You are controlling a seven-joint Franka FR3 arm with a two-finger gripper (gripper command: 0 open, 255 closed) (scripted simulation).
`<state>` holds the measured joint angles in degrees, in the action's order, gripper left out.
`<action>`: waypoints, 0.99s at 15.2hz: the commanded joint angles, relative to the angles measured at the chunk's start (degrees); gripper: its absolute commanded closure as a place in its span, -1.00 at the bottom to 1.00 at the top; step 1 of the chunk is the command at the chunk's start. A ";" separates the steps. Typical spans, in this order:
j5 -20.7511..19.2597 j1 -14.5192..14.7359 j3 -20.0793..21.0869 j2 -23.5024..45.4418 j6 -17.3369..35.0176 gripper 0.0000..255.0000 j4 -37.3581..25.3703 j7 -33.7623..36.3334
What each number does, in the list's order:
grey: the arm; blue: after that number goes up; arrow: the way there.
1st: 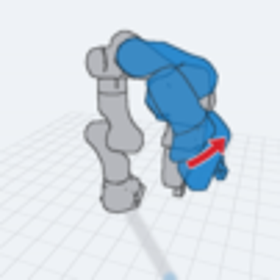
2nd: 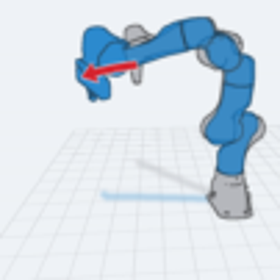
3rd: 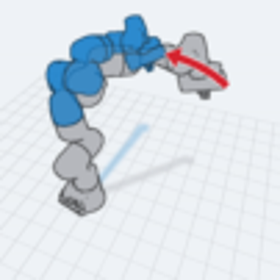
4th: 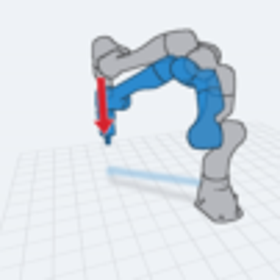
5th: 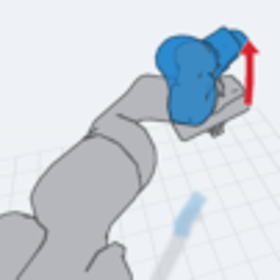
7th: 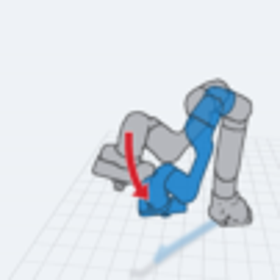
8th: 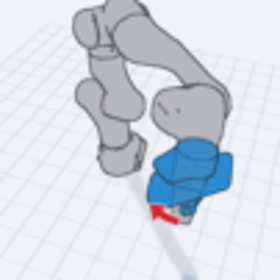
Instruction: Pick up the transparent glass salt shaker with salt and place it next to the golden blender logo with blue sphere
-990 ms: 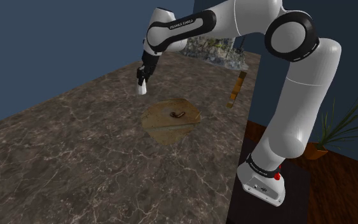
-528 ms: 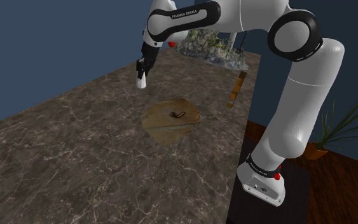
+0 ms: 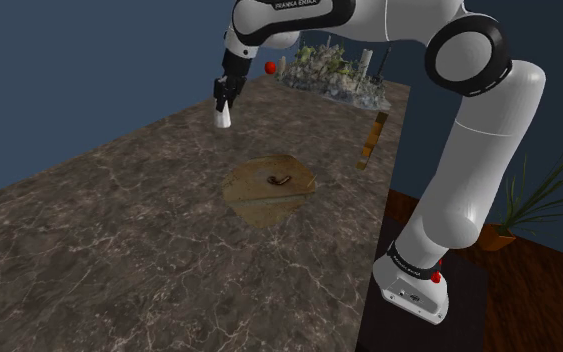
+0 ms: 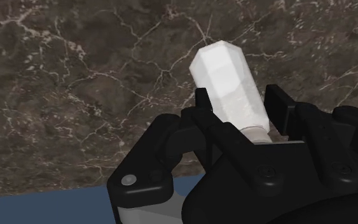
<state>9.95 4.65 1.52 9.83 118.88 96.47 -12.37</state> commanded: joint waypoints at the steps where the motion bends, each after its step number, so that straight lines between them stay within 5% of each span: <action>1: -0.14 0.00 -0.02 -0.15 -1.54 1.00 -1.39 0.27; 15: -0.81 -0.13 -0.14 0.57 -12.43 1.00 -13.10 1.96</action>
<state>9.18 4.56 1.40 10.15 107.35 84.50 -10.49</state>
